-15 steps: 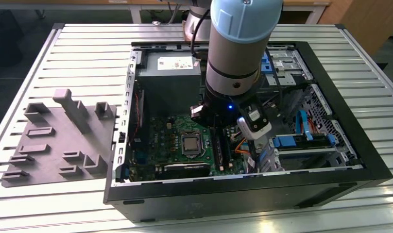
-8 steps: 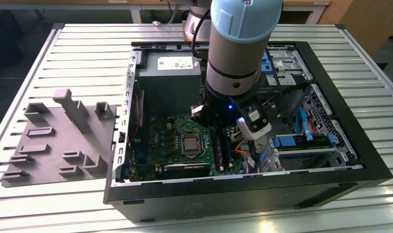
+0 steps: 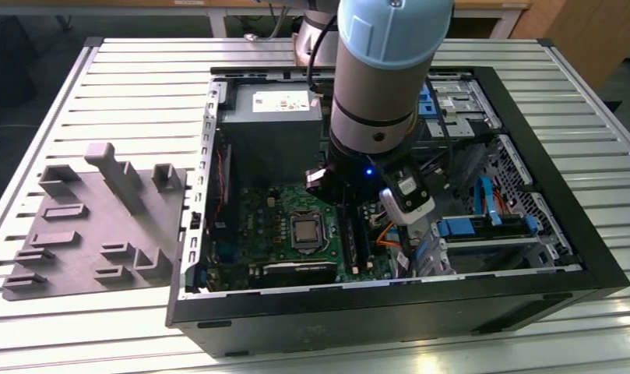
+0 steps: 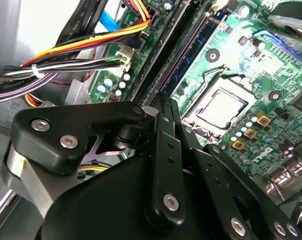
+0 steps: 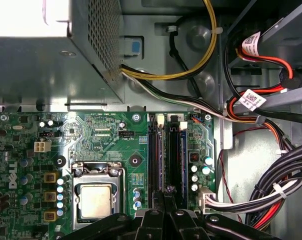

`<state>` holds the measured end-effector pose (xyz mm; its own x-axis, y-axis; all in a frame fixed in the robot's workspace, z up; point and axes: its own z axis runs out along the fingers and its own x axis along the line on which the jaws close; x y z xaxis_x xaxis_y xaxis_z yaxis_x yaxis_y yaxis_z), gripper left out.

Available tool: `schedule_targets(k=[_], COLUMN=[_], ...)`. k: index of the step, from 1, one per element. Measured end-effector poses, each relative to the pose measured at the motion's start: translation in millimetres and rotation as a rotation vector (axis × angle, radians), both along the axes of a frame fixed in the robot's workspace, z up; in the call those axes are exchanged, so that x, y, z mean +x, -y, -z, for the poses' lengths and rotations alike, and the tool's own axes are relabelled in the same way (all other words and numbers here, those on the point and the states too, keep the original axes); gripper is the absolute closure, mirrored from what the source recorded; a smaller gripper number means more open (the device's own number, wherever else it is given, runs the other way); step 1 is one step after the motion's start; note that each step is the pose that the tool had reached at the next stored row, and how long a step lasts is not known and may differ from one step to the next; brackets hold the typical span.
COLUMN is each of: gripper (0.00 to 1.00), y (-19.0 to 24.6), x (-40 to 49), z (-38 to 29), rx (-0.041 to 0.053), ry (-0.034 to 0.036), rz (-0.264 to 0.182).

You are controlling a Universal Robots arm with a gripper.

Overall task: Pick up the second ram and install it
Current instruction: 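Insert the second ram into the second slot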

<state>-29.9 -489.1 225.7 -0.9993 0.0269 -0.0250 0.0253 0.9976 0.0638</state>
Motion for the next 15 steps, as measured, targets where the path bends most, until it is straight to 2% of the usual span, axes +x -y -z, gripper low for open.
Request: schedule_targets(k=[15], gripper=[0.89], y=[0.0], x=[0.0], z=[3.7], rx=[0.002], ry=[0.0001], rz=[0.0])
